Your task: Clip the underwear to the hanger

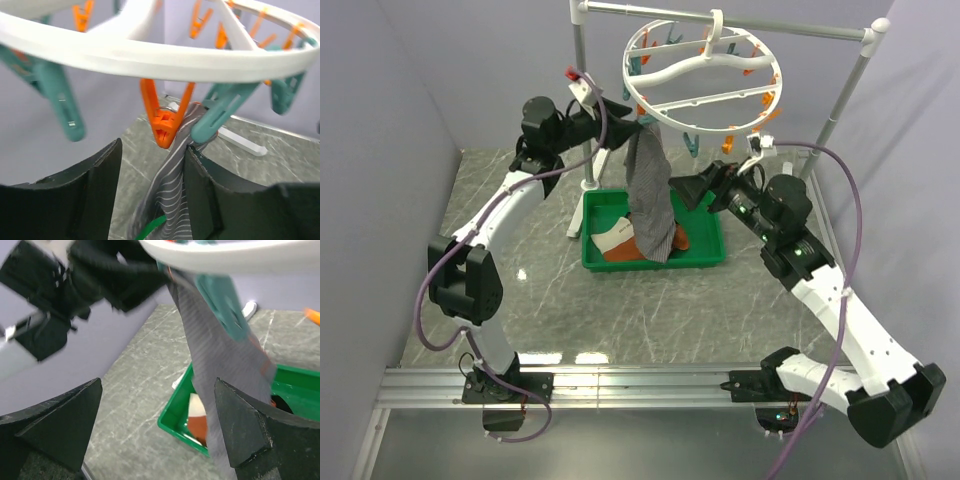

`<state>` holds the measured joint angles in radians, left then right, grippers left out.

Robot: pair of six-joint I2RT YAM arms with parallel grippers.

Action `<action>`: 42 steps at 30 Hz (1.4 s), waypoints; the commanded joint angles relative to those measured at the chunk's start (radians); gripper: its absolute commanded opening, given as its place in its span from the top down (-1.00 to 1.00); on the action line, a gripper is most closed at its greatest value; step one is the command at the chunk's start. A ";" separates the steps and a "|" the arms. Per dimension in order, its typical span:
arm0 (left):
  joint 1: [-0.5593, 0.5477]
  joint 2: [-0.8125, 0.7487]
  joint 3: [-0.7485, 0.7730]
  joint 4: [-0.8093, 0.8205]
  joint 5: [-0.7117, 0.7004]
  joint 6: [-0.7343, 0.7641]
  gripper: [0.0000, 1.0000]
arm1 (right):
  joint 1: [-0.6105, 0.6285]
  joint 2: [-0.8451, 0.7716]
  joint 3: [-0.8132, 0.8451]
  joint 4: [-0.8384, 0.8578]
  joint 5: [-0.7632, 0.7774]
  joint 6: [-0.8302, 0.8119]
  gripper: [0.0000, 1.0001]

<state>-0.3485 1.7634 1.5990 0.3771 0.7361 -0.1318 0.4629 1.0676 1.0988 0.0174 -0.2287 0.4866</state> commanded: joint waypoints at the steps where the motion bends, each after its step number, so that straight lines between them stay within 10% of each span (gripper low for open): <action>1: 0.035 0.025 0.079 0.020 0.003 -0.086 -0.14 | -0.007 -0.075 -0.048 -0.010 0.028 -0.040 -1.00; 24: 0.097 -0.275 -0.197 -0.285 0.060 0.069 -0.83 | -0.257 -0.074 -0.240 -0.073 -0.133 0.015 -0.88; 31: 0.033 -0.433 -0.387 -0.314 -0.174 0.067 -0.98 | -0.260 -0.015 -0.247 -0.019 -0.126 0.044 -0.71; 42: -0.372 -0.308 -0.398 -0.365 -0.659 0.458 -0.93 | -0.316 0.115 -0.270 0.067 -0.253 0.150 -0.37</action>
<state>-0.6521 1.3880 1.1381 0.0380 0.2375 0.1444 0.1745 1.1530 0.8425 0.0200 -0.4015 0.5945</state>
